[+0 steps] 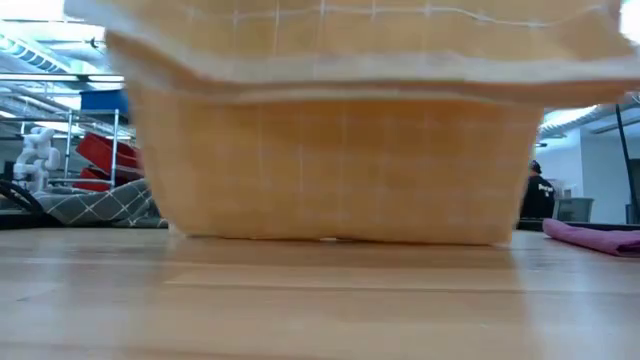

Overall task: Fold towel
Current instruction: Fold the yellow towel

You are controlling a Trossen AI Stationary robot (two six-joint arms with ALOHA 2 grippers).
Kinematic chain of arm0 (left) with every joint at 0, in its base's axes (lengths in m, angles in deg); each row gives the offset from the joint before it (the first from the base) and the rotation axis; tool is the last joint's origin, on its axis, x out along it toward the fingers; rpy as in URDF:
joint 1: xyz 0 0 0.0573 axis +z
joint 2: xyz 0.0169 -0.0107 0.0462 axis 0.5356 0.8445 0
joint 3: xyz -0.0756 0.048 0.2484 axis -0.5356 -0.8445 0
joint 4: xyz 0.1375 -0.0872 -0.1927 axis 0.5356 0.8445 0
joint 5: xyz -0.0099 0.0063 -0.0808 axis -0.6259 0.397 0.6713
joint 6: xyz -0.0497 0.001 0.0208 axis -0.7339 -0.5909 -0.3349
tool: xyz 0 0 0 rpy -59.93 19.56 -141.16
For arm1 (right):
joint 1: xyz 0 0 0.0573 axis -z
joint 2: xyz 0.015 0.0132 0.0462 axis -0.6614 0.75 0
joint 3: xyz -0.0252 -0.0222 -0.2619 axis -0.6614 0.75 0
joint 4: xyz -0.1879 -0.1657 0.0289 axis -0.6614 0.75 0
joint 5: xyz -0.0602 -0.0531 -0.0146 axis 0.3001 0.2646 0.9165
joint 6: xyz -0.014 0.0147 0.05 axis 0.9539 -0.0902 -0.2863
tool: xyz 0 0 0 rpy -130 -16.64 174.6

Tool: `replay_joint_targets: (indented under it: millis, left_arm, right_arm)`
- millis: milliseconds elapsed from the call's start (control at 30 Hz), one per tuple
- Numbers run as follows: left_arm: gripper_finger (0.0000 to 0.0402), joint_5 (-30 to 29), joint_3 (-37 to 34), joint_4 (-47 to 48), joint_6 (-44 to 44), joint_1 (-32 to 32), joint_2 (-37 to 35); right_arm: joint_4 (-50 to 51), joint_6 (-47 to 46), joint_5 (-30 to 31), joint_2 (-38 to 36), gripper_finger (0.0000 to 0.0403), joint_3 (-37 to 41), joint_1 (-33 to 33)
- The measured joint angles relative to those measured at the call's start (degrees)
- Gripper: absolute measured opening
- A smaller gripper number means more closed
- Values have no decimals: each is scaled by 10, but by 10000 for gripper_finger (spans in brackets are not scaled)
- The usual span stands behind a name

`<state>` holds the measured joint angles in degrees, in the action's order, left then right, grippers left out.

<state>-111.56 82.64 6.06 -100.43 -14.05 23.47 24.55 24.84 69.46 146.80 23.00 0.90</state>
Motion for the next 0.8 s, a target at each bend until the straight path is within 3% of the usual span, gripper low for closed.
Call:
replay_joint_targets:
  millis: [133, 300, 467, 633, 800]
  left_arm:
    - [1, 56, -49, -75, -3, -6, 0]
    - [1, 52, -94, -117, -6, 2, 0]
    - [1, 58, -133, -134, -14, 39, 0]
    - [1, 107, -178, -170, -1, 75, 1]
    - [1, 120, -203, -190, 0, 94, 1]
  right_arm:
    - [-40, -31, -14, 20, 0, 24, -11]
    - [-54, -32, -13, 37, 0, 28, -8]
    - [-45, -48, -16, 51, 0, 28, 28]
    - [-17, -61, -19, 72, 0, 28, 65]
    - [-15, -58, -54, 99, 0, 28, 104]
